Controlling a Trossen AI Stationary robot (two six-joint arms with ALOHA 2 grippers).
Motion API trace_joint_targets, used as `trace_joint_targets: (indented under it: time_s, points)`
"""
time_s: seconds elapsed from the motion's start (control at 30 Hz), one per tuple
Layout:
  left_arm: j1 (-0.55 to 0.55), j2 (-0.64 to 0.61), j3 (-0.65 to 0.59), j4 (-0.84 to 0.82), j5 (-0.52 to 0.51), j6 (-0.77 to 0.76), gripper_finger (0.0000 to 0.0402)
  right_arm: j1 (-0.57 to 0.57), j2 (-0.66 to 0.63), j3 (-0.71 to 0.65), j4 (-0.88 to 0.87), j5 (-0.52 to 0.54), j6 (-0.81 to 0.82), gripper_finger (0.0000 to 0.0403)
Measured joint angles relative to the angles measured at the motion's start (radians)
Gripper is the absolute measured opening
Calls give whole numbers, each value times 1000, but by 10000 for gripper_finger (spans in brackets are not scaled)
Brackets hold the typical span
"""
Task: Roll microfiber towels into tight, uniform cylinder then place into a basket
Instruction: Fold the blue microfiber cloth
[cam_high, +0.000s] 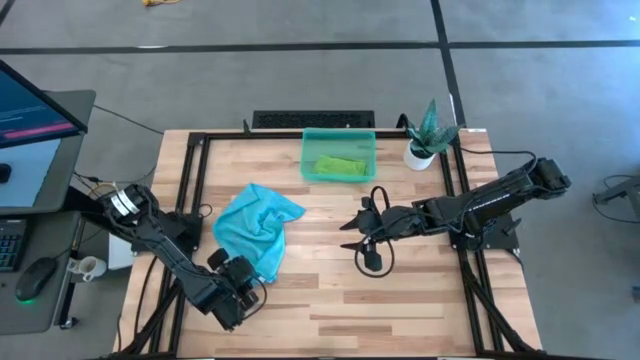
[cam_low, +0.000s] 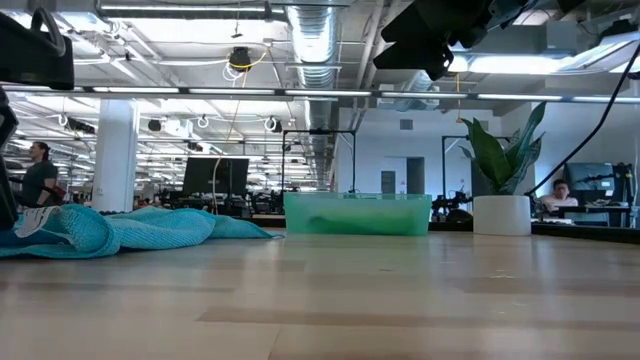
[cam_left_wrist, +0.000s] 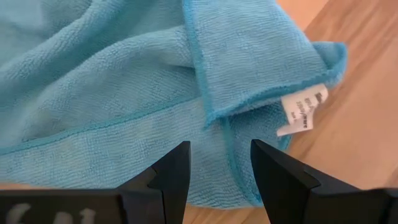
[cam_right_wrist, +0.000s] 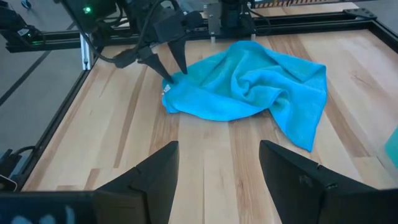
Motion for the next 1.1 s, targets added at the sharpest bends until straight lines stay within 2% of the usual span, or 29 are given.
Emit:
trace_joint_targets:
  time_s: [0.2,0.57,0.73,0.9,1.1]
  points:
    - [0,0,0,-53,27,-36,160,0,0,0,0,0,0,244]
    - [0,1,0,-37,30,-38,160,0,0,0,0,0,0,244]
    - [1,52,0,40,6,13,160,0,0,0,0,0,0,244]
    - [7,96,4,18,-25,-1,160,0,0,0,0,0,0,244]
    - [2,91,36,-7,-7,12,160,0,0,0,0,0,0,244]
